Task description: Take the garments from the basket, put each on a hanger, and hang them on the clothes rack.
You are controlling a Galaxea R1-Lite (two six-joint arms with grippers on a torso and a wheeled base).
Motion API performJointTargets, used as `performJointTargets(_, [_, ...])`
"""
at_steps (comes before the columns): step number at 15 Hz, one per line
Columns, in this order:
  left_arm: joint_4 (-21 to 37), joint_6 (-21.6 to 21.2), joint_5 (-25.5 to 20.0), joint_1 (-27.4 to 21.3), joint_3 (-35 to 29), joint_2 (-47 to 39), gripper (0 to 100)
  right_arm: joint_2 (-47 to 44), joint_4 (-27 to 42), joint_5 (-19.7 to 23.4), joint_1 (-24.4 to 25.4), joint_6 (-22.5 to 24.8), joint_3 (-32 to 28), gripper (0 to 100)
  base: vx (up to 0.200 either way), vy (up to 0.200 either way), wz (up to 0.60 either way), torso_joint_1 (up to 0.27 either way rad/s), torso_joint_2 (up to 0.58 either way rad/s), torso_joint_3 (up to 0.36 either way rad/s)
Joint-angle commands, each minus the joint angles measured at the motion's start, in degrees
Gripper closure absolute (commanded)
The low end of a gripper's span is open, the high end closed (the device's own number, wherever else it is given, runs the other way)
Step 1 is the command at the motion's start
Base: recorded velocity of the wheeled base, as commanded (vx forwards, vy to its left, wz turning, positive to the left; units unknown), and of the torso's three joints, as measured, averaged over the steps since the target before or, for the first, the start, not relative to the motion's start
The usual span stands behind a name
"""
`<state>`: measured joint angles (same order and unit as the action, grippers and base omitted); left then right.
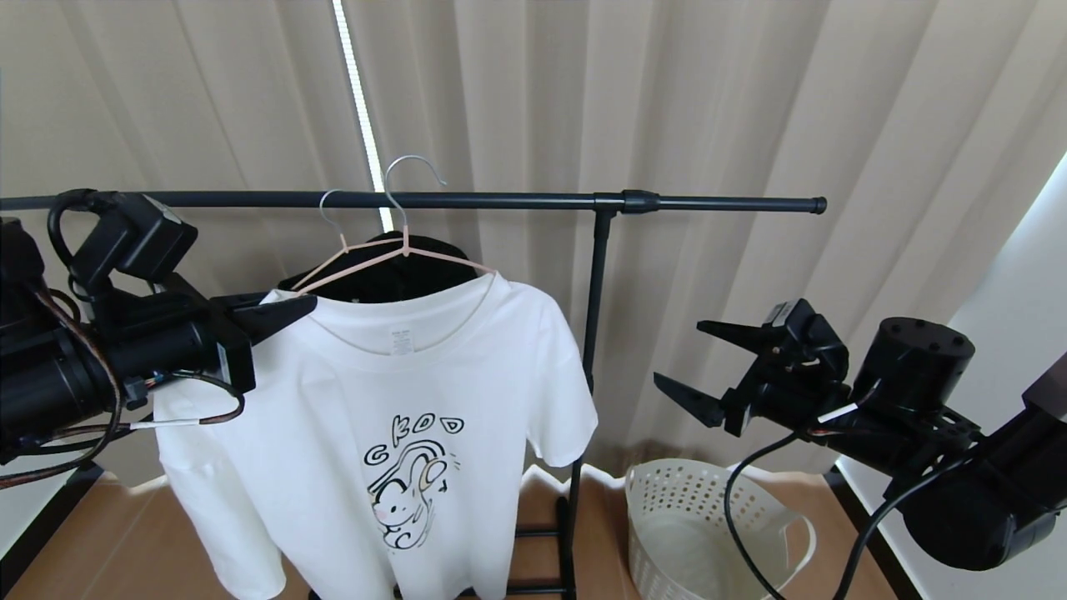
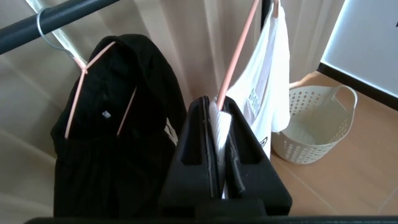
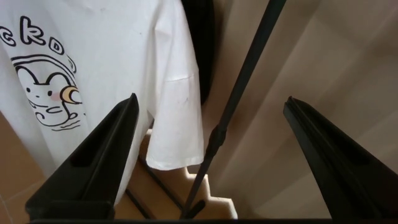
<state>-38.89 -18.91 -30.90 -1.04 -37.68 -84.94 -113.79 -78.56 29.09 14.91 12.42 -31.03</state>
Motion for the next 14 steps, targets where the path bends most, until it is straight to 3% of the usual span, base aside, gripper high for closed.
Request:
performJointTargets(1, [-0.49,0.01,0.23,0.07,-0.11,-1.80,100,0.32,-0.02,0.01,0.03,0.06,-0.09,0,0.000,0.000,0.00,0.000,0.00,0.000])
performJointTargets(9, [-0.66,0.01,3.22,-0.19,-3.19,-8.04,100,0.41,-0.02,0.01,0.03,0.06,0.09,0,0.000,0.000,0.00,0.000,0.00,0.000])
performJointTargets(14, [-0.57,2.12,9.02,-1.69,-10.75,-14.46,100,0.41,-0.02,-0.52,0.03,0.06,-0.18,0,0.000,0.000,0.00,0.000,0.00,0.000])
